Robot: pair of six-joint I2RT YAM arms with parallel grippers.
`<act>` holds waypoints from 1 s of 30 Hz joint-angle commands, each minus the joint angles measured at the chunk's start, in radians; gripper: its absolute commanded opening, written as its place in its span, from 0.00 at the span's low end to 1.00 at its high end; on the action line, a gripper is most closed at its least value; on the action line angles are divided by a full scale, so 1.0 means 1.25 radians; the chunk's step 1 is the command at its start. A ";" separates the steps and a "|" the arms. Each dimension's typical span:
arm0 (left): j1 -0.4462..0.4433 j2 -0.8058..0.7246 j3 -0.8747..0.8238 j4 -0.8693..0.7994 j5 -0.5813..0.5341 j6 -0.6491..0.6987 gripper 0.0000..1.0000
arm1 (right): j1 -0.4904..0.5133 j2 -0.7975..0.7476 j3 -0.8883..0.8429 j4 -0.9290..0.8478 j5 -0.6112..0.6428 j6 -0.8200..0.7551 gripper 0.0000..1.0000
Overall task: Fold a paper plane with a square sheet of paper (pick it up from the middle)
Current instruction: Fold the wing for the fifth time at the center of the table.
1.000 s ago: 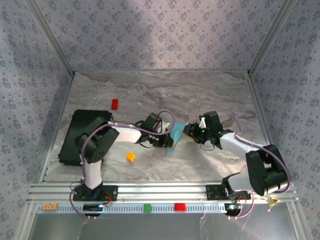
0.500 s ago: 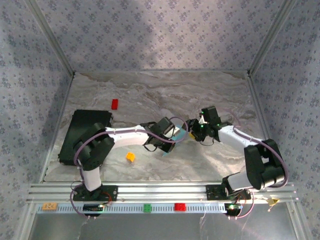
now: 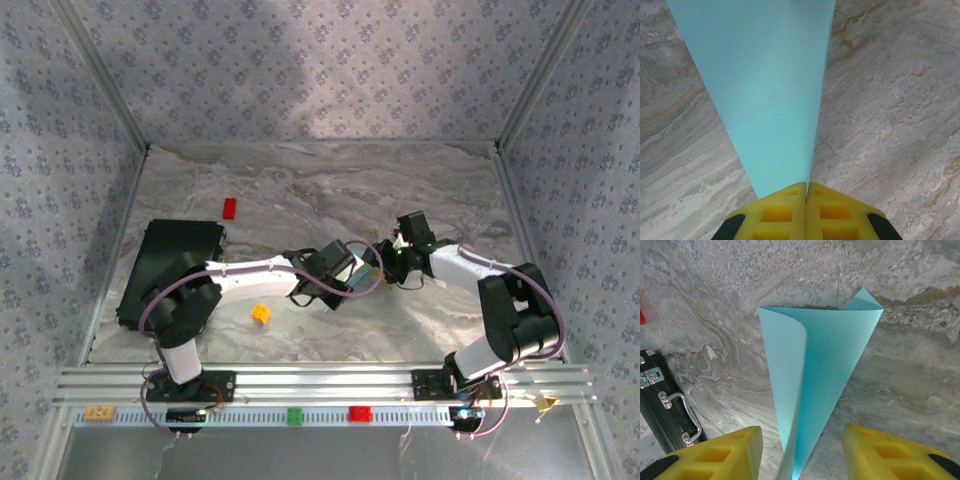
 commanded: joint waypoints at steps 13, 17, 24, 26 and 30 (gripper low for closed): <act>-0.038 0.002 0.041 -0.058 -0.105 0.056 0.10 | 0.003 0.007 0.009 -0.008 -0.023 0.019 0.12; -0.051 0.006 0.042 -0.059 -0.139 0.062 0.18 | -0.001 0.000 -0.007 0.022 -0.036 0.039 0.00; -0.081 0.016 0.041 -0.052 -0.205 0.075 0.27 | -0.010 -0.006 -0.038 0.077 -0.058 0.069 0.00; -0.087 0.020 0.041 -0.050 -0.223 0.076 0.28 | -0.013 -0.008 -0.043 0.085 -0.060 0.075 0.00; -0.091 0.028 0.039 -0.046 -0.232 0.071 0.29 | -0.016 -0.012 -0.048 0.090 -0.063 0.078 0.00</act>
